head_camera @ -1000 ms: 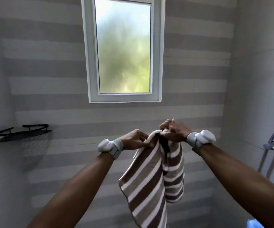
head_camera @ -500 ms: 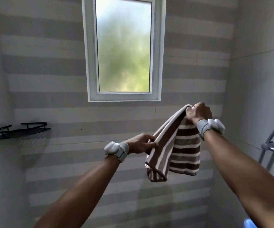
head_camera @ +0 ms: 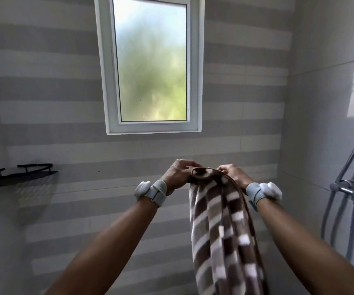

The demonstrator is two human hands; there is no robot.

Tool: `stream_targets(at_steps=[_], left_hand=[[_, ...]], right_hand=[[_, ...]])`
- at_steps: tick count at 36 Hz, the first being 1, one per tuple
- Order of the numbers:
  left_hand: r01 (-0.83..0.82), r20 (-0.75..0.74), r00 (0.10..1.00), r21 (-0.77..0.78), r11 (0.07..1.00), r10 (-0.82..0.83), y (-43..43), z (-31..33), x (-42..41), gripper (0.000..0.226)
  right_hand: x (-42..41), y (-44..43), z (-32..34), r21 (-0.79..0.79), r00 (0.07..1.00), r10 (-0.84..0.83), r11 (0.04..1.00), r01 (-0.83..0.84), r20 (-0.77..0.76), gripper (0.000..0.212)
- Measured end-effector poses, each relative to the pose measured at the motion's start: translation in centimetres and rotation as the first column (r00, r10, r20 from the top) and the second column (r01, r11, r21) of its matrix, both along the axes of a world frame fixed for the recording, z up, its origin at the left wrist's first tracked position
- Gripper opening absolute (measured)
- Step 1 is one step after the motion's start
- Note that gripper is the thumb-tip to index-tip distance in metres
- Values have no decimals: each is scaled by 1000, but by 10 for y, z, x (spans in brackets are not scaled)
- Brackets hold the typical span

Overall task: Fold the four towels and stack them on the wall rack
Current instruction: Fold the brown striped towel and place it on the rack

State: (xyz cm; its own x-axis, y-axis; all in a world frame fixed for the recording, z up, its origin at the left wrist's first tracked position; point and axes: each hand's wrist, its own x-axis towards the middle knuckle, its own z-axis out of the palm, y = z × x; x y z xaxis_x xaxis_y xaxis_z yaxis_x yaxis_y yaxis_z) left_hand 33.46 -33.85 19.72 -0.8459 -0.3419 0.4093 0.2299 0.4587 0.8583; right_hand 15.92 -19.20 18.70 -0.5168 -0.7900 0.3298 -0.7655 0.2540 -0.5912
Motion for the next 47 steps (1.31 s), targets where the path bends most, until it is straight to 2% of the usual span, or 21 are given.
stream_targets(at_steps=[3, 6, 10, 14, 17, 19, 25, 28, 31, 34, 36, 38, 43, 47], left_hand=[[-81, 25, 997, 120, 989, 78, -7, -6, -9, 23], [-128, 77, 990, 172, 977, 116, -11, -15, -13, 23], [-193, 61, 981, 172, 966, 185, -12, -21, -14, 26], [-144, 64, 989, 184, 972, 135, -13, -11, -8, 31], [-90, 54, 995, 102, 991, 85, -14, -7, -3, 35], [-70, 49, 997, 96, 993, 66, -12, -4, 2, 34], [18, 47, 999, -16, 1000, -17, -24, -7, 12, 43], [-30, 32, 999, -65, 997, 32, -31, -10, 14, 41], [-81, 13, 997, -43, 996, 81, -39, -13, 12, 37], [-204, 8, 979, -104, 974, 206, -46, -14, 13, 32], [-280, -23, 960, -133, 951, 279, -52, -15, 10, 39], [-365, -67, 931, -128, 922, 359, -52, -13, 11, 49], [-500, -176, 864, -209, 840, 471, -42, -2, 13, 42], [-563, -250, 822, -227, 795, 511, -36, 1, 9, 56]], right_hand=[[8, 5, 10, -149, 974, 206, 970, -190, 99, 17], [37, 9, 23, -254, 934, 291, 938, -236, 208, 42], [50, 16, 24, -193, 929, 306, 944, -268, 209, 54], [46, 16, 23, -110, 951, 273, 960, -258, 147, 38], [44, 15, 21, -54, 950, 288, 957, -284, 123, 58], [41, 13, 18, -45, 956, 277, 961, -274, 93, 63], [38, -2, 11, -70, 962, 263, 961, -269, -76, 49], [43, -11, 8, -134, 962, 220, 961, -243, -164, 35], [47, -18, 7, -246, 972, 114, 955, -165, -208, 22], [50, -25, 9, -331, 972, 47, 936, -123, -231, 12], [53, -27, 11, -380, 972, 39, 916, -126, -230, 5], [57, -28, 13, -415, 977, 65, 898, -146, -203, 11], [69, -28, 12, -407, 979, 163, 891, -199, -121, 38], [68, -33, 11, -430, 972, 126, 880, -202, -200, 23]])
